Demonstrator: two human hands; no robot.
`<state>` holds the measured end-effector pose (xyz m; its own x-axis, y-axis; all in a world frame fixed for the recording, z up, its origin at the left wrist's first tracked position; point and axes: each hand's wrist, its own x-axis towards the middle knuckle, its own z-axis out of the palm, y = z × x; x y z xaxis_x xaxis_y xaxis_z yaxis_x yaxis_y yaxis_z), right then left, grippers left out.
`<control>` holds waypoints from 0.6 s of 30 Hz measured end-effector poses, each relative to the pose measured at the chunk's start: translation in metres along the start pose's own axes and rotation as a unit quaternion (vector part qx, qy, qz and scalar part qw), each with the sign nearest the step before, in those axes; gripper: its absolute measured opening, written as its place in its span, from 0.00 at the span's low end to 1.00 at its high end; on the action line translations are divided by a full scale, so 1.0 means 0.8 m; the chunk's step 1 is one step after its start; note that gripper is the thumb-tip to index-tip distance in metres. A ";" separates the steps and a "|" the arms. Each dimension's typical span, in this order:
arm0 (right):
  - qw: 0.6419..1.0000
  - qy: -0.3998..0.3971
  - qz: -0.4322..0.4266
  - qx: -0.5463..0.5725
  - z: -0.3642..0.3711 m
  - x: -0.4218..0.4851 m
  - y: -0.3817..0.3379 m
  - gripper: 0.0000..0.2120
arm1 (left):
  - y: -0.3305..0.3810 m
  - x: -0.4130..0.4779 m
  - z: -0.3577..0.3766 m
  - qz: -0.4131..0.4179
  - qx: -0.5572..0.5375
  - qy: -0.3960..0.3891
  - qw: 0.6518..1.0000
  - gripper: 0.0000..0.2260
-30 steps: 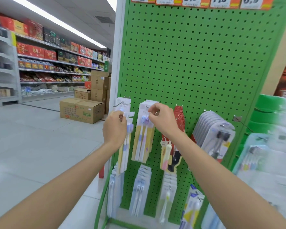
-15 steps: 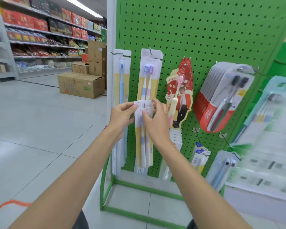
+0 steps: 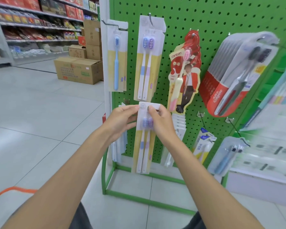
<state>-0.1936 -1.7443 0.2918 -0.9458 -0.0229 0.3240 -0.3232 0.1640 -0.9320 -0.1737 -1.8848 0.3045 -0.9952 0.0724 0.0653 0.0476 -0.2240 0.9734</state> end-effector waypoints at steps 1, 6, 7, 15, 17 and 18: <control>1.000 0.004 0.010 0.009 -0.001 -0.002 0.000 0.07 | -0.003 -0.002 -0.001 -0.014 0.020 -0.001 1.000 0.08; 0.998 0.022 0.040 0.040 -0.025 -0.010 -0.009 0.10 | -0.014 -0.010 -0.003 -0.083 0.134 -0.053 0.986 0.09; 0.998 0.020 0.049 0.045 -0.029 -0.011 -0.009 0.10 | -0.014 -0.011 -0.003 -0.083 0.140 -0.061 0.985 0.08; 0.991 -0.065 0.111 0.043 -0.032 -0.019 -0.007 0.18 | -0.014 -0.011 0.004 -0.022 0.078 0.012 0.997 0.04; 0.985 -0.106 0.121 0.058 -0.031 -0.022 -0.007 0.19 | -0.014 -0.010 0.004 -0.007 0.071 0.037 0.997 0.03; 0.983 -0.116 0.123 0.069 -0.031 -0.023 -0.009 0.19 | -0.014 -0.009 0.004 -0.001 0.070 0.050 0.996 0.03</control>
<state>-0.1729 -1.7207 0.2964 -0.9725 -0.2262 0.0549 -0.0697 0.0579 -0.9959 -0.1669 -1.8794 0.2936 -0.9985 -0.0266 0.0484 0.0505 -0.0854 0.9951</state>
